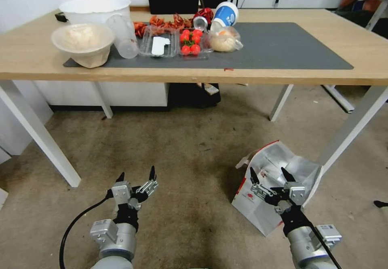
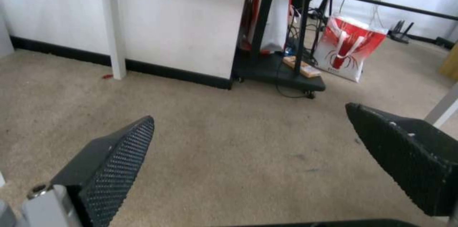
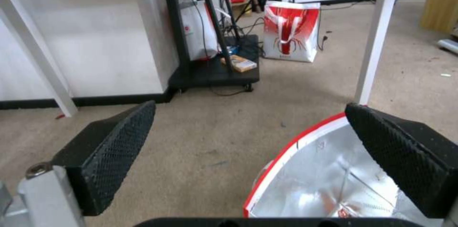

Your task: Pick up the food delivery bag from the floor and place it on the table.

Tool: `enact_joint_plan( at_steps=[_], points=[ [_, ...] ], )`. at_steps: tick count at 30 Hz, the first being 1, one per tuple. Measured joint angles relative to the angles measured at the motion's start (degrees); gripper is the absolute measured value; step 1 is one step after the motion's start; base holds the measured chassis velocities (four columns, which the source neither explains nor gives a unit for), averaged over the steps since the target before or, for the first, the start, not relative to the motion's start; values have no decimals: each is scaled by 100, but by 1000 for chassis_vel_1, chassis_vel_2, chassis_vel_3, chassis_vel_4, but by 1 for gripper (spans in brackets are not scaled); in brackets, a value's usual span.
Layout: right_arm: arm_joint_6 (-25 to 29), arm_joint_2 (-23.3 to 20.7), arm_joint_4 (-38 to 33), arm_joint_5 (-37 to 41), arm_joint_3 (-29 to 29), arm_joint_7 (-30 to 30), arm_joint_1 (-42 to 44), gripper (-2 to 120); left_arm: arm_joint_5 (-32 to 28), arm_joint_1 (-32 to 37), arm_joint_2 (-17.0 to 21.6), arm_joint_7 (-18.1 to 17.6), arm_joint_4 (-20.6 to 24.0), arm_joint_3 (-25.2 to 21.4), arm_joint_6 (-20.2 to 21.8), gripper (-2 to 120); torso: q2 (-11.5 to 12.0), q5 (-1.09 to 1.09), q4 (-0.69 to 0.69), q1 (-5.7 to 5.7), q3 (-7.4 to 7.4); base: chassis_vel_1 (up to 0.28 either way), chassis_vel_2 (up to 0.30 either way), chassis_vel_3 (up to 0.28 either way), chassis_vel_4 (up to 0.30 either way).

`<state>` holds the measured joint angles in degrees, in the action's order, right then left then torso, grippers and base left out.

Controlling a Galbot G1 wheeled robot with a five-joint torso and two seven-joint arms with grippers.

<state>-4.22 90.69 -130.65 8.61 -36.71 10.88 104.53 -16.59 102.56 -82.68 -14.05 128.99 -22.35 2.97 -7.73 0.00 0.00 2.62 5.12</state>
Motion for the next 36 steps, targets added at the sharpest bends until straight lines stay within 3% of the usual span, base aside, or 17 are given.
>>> enact_joint_plan(
  at_steps=[23,36],
  points=[
    [5,-30,10,66,-62,16,-16,100,39,-4,1,16,-60,10,-36,100,532,0,0,-50,-482,0,0,0,0],
    [-4,-14,32,64,-73,16,-21,100,2,-40,15,44,-119,-1,-34,100,651,0,-1,-77,-512,0,0,0,0]
  ],
)
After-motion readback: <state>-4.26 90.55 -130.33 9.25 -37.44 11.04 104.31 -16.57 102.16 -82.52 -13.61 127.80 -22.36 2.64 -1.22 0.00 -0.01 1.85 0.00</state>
